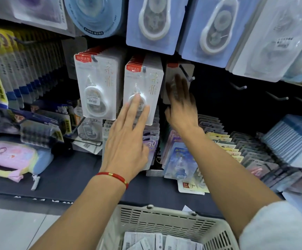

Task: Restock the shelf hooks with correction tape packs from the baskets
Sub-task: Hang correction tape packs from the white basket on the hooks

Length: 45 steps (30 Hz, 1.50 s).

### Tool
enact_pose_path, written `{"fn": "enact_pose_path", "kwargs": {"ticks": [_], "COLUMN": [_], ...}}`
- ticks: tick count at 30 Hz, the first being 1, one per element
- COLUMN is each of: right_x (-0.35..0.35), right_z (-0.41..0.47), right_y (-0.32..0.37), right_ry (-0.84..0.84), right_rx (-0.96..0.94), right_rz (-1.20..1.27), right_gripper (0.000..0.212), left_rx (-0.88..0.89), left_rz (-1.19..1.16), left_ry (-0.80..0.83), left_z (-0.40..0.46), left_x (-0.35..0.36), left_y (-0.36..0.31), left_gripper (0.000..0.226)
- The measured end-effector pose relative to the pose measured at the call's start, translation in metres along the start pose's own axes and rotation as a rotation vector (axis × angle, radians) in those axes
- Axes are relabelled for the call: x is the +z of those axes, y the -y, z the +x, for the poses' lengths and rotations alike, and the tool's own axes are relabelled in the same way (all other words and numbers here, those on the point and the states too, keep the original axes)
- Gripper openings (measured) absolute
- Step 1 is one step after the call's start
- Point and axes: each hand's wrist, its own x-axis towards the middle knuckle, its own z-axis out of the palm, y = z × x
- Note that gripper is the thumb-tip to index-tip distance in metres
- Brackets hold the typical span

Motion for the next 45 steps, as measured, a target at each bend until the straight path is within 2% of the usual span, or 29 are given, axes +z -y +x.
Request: {"fn": "enact_pose_path", "kwargs": {"ticks": [4, 10, 13, 15, 18, 19, 22, 25, 28, 31, 33, 35, 38, 41, 43, 45], "right_x": [0.010, -0.001, -0.022, -0.036, -0.054, -0.057, -0.053, -0.031, -0.001, 0.022, 0.030, 0.034, 0.039, 0.050, 0.061, 0.071], "right_z": [0.029, 0.013, -0.026, -0.066, -0.136, -0.158, -0.221, -0.283, -0.348, -0.403, -0.430, -0.450, -0.466, -0.470, -0.470, -0.469], "right_y": [-0.004, -0.002, -0.009, -0.017, -0.029, -0.033, -0.037, -0.031, -0.018, -0.003, 0.007, 0.022, 0.048, 0.067, 0.072, 0.072], "right_ry": [0.126, 0.164, 0.167, 0.121, 0.150, 0.251, 0.784, 1.201, 1.381, 1.506, 1.534, 1.530, 1.528, 1.538, 1.528, 1.475], "right_rx": [0.000, 0.015, 0.061, 0.078, 0.055, 0.039, -0.031, -0.090, -0.085, 0.012, 0.098, 0.215, 0.339, 0.369, 0.444, 0.552], "right_rz": [0.005, 0.063, 0.222, 0.379, 0.535, 0.557, 0.553, 0.375, 0.346, 0.407, 0.494, 0.637, 0.824, 0.891, 0.959, 1.006], "right_gripper": [0.090, 0.086, 0.067, 0.050, 0.027, 0.024, 0.025, 0.036, 0.042, 0.045, 0.046, 0.049, 0.069, 0.086, 0.084, 0.069], "left_rx": [0.014, 0.017, 0.033, 0.055, 0.092, 0.105, 0.151, 0.155, 0.127, -0.019, -0.137, -0.234, -0.317, -0.381, -0.414, -0.417], "left_rz": [0.001, 0.039, 0.052, 0.044, 0.108, 0.124, 0.161, 0.209, 0.199, 0.183, 0.171, 0.163, 0.157, 0.115, 0.082, 0.074], "left_ry": [0.006, 0.046, 0.077, 0.114, 0.312, 0.424, 0.808, 0.994, 1.116, 1.311, 1.419, 1.459, 1.445, 1.437, 1.442, 1.427], "left_z": [-0.001, -0.007, -0.015, -0.025, -0.044, -0.052, -0.084, -0.127, -0.186, -0.250, -0.281, -0.296, -0.300, -0.303, -0.304, -0.301], "left_x": [0.000, -0.004, -0.006, -0.006, -0.004, -0.003, 0.005, 0.032, 0.077, 0.118, 0.134, 0.144, 0.151, 0.159, 0.166, 0.175], "left_y": [0.000, 0.001, -0.001, -0.005, -0.008, -0.008, -0.014, -0.022, -0.027, -0.019, -0.011, -0.001, 0.010, 0.018, 0.021, 0.022], "left_gripper": [0.098, 0.096, 0.089, 0.077, 0.054, 0.049, 0.046, 0.047, 0.049, 0.055, 0.064, 0.071, 0.079, 0.085, 0.088, 0.091]}}
